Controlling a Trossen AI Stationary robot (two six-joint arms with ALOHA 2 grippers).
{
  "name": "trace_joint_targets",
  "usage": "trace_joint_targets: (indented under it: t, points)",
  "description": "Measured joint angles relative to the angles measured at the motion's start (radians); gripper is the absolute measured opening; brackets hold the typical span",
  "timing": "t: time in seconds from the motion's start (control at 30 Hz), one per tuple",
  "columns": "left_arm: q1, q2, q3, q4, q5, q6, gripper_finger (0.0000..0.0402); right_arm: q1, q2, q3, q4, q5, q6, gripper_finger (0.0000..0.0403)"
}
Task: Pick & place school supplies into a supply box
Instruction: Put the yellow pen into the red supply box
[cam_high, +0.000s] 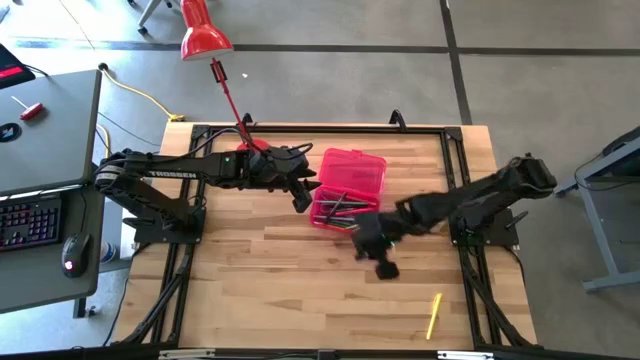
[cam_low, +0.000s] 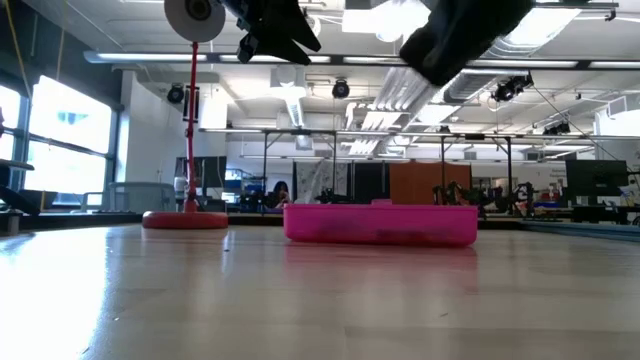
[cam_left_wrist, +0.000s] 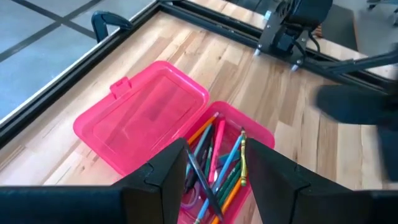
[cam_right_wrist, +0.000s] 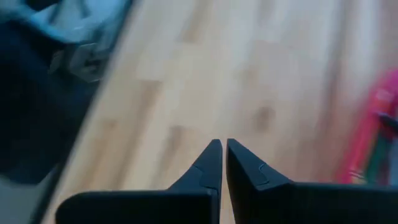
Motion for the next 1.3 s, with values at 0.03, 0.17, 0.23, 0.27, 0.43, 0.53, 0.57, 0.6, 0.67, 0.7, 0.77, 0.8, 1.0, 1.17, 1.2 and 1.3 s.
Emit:
trace_joint_targets:
  t: [0.03,0.17,0.23,0.27,0.43,0.53,0.57,0.6,0.67,0.7,0.77,0.8,1.0,1.17,1.2,1.3]
  points:
    - [0.0,0.0,0.0,-0.005,0.001,-0.001,0.0195,0.038,-0.014,-0.01,0.007,-0.004,0.002,0.0]
    - [0.0,0.0,0.0,-0.014,0.002,-0.026,0.0195,0.184,-0.043,-0.048,0.003,-0.019,0.106,0.0]
    - [0.0,0.0,0.0,-0.016,0.003,-0.045,0.0195,0.243,-0.045,-0.063,0.005,-0.018,0.175,0.0]
    - [0.0,0.0,0.0,-0.016,0.003,-0.052,0.0195,0.27,-0.045,-0.072,0.008,-0.017,0.199,0.0]
    - [0.0,0.0,0.0,-0.015,0.003,-0.091,0.0195,0.382,-0.045,-0.144,0.029,-0.074,0.253,0.0001]
    - [0.0,0.0,0.0,-0.015,0.003,-0.13,0.0195,0.436,-0.045,-0.206,0.041,-0.09,0.293,0.0001]
    - [0.0,0.0,0.0,-0.015,0.003,-0.136,0.0195,0.45,-0.045,-0.224,0.06,-0.083,0.333,0.0001]
    - [0.0,0.0,0.0,-0.013,0.003,-0.142,0.0195,0.46,-0.045,-0.239,0.081,-0.072,0.374,0.0001]
    - [0.0,0.0,0.0,-0.009,-0.003,-0.16,0.0195,0.479,-0.045,-0.261,0.107,-0.064,0.436,0.0001]
    - [0.0,0.0,0.0,-0.008,-0.007,-0.168,0.0195,0.488,-0.045,-0.267,0.111,-0.063,0.448,0.0001]
    - [0.0,0.0,0.0,-0.005,-0.01,-0.184,0.0195,0.508,-0.045,-0.275,0.111,-0.063,0.441,0.0001]
    - [0.0,0.0,0.0,-0.004,-0.01,-0.188,0.0195,0.519,-0.045,-0.279,0.115,-0.062,0.424,0.0001]
    - [0.0,0.0,0.0,0.008,-0.013,-0.224,0.0195,0.562,-0.044,-0.317,0.111,-0.026,0.26,0.0]
    - [0.0,0.0,0.0,0.008,-0.014,-0.236,0.0195,0.619,-0.044,-0.326,0.117,-0.044,0.095,0.0]
    - [0.0,0.0,0.0,0.008,-0.014,-0.236,0.0195,0.638,-0.044,-0.326,0.125,-0.045,0.028,0.0]
    - [0.0,0.0,0.0,0.008,-0.017,-0.236,0.0195,0.699,-0.043,-0.326,0.161,-0.084,-0.21,0.0]
